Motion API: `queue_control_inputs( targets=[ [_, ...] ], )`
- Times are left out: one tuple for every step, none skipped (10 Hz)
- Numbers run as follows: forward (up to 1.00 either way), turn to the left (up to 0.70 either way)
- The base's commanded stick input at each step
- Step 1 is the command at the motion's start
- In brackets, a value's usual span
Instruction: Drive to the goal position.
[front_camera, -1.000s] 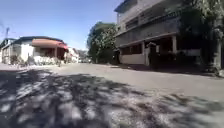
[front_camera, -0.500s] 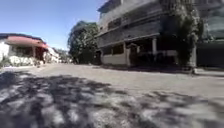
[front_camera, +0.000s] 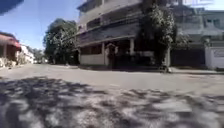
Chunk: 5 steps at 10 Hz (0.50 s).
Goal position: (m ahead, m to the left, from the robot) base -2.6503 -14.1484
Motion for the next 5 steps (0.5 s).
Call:
queue_control_inputs(
  targets=[
    [0.00,-0.05],
    [0.00,-0.05],
    [0.00,-0.05],
    [0.00,-0.05],
    [0.00,-0.05]
  ],
)
